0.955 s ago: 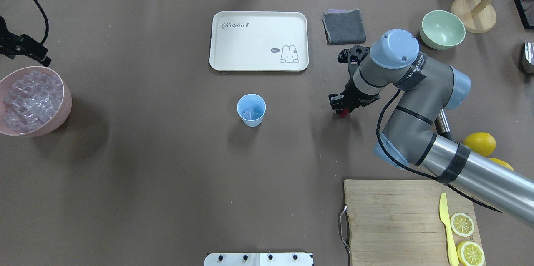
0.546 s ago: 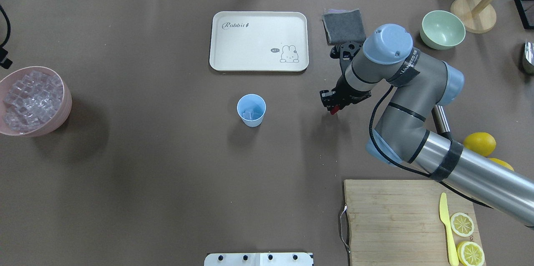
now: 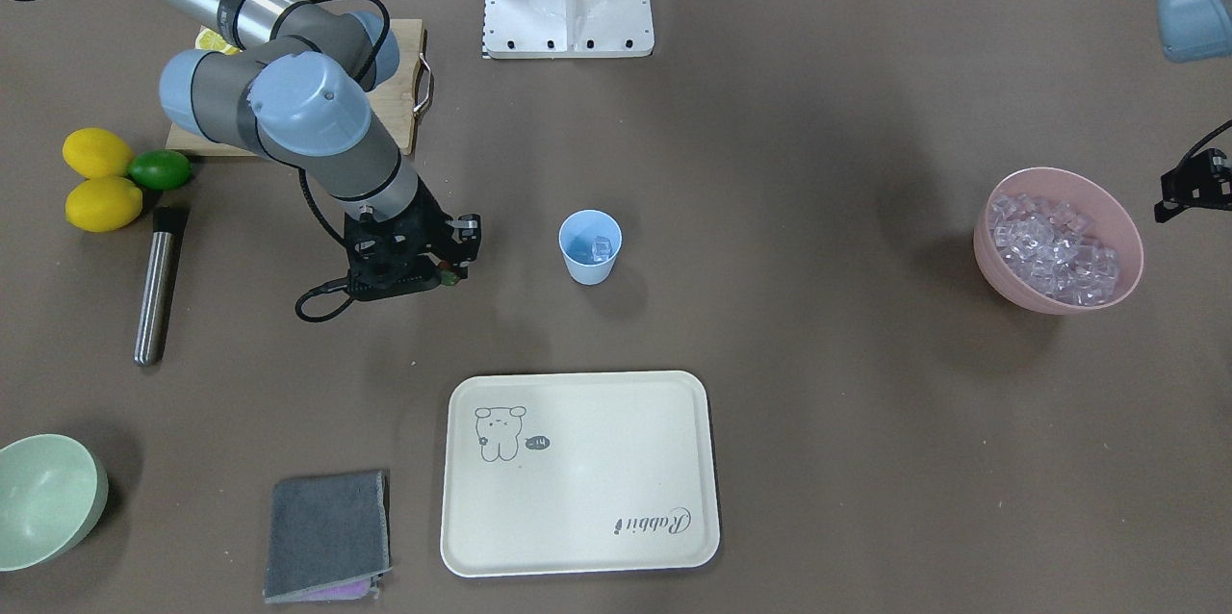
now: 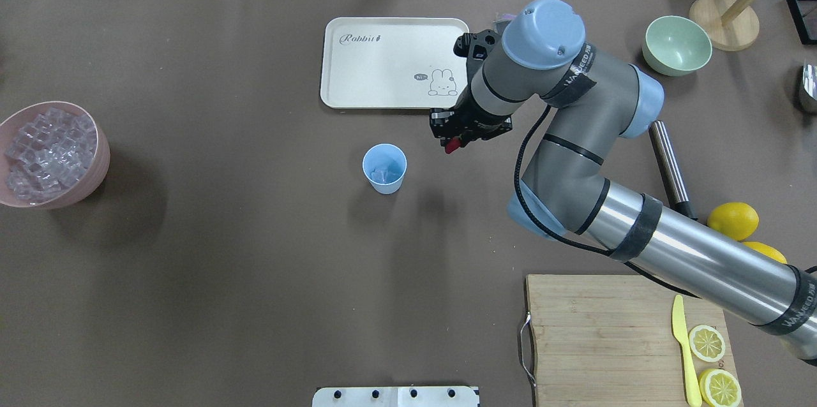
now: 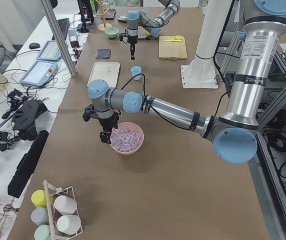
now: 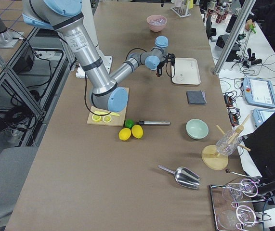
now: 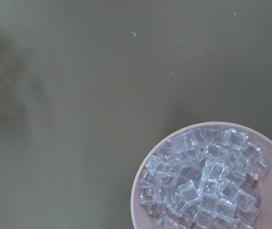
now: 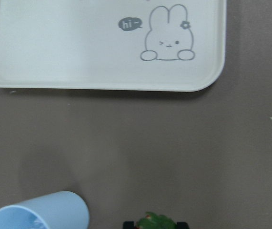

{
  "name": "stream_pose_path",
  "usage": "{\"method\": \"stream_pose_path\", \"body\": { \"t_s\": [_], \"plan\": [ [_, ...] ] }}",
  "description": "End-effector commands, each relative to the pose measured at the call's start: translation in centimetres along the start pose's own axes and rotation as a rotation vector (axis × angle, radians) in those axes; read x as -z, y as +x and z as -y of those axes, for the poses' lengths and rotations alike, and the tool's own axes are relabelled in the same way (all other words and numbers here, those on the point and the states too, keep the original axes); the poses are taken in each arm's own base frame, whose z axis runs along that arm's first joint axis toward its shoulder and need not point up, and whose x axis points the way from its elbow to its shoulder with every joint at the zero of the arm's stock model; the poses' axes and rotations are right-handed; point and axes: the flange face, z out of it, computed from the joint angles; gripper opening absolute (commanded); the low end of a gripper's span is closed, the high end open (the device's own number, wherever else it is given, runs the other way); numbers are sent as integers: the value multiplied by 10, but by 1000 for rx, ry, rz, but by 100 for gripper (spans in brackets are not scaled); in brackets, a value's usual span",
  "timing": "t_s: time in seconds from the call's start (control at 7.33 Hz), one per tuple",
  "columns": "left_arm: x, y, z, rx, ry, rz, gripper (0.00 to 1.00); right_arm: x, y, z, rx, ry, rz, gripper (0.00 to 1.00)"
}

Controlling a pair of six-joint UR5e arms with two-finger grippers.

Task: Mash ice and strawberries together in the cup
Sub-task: 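Carry the strawberry over the light-blue cup with the right gripper and release it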

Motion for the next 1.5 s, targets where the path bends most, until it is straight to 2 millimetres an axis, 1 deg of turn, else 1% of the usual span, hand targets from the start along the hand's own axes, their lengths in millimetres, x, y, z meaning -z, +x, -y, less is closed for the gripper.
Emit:
{"method": "stream_pose_path", "body": {
  "t_s": [0.0, 0.14, 0.27, 0.55, 0.68, 0.82, 0.96, 1.09, 1.23, 1.36],
  "plan": [
    [0, -15, -8, 31, -7, 3, 97, 12, -59, -12, -48, -5, 37, 0],
    [0, -20, -9, 40, -5, 4, 97, 11, -81, -20, -44, 10, 16, 0],
    [0, -20, -9, 40, -5, 4, 97, -2, -87, -31, -38, 22, 1, 0],
    [3, -19, -9, 37, 0, 4, 97, -15, -92, -40, -30, 26, -12, 0],
    [2, -20, -9, 38, -1, 4, 97, -21, -95, -47, -25, 29, -19, 0],
    [3, -19, -9, 37, 0, 4, 97, -27, -97, -53, -48, 27, -23, 14],
    [4, -18, -9, 35, 3, 4, 97, -31, -97, -55, -52, 36, -30, 94],
    [5, -18, -9, 34, 6, 5, 97, -34, -96, -55, -54, 52, -37, 100],
    [6, -19, -9, 38, 6, 5, 97, -28, -93, -48, -55, 59, -35, 100],
    [6, -19, -9, 40, 5, 5, 97, -5, -79, -25, -80, 57, -25, 100]
  ]
}}
